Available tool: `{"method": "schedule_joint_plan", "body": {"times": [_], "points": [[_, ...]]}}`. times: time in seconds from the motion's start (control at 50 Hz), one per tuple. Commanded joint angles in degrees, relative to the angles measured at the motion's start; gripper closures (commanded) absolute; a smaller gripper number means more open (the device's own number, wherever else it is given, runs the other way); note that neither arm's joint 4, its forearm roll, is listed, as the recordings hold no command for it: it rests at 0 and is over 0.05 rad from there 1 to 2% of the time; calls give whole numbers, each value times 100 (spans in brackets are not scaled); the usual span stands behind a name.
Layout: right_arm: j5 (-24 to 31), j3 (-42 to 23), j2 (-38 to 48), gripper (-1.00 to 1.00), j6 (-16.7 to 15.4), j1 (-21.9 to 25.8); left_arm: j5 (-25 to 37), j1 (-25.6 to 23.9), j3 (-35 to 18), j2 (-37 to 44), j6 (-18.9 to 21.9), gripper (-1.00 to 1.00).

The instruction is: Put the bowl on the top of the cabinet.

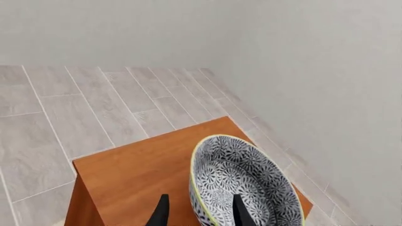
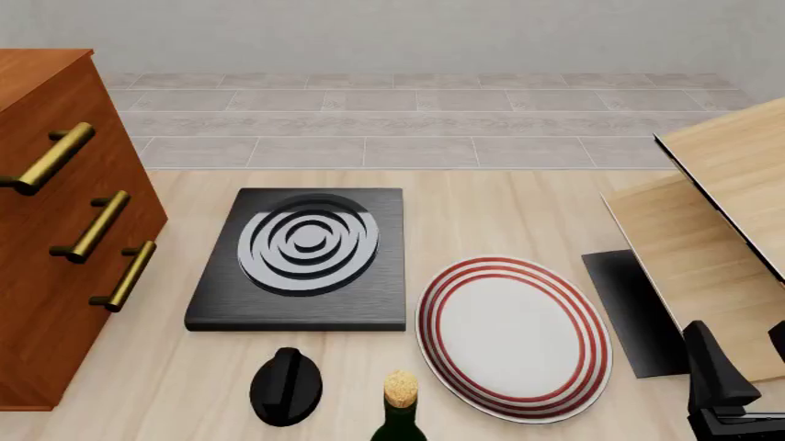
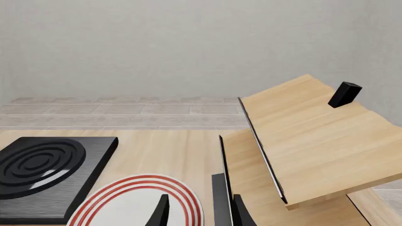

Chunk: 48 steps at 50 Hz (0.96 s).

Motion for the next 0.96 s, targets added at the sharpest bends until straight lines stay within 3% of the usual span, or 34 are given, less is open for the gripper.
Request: {"method": "schedule_joint_plan", "body": {"times": [0.02,0.62,0.74,0.78,0.8,0.96], "points": [[0,0,-1,-100,2,-2,-12,-27,60,-120,42,-100],[0,0,0,-100,1,0,91,-265,144,-1456,-14,-100],[0,0,0,-100,-1,0,154,-627,356,-1864,-36,-100],[0,0,0,-100,1,0,-162,-414,509,-2067,174,-100],[0,0,1,-100,0,0,-12,-503,514,-1960,-12,-100],[0,0,-1,-100,0,-1,-45,-538,618,-2227,31,-100]]}}
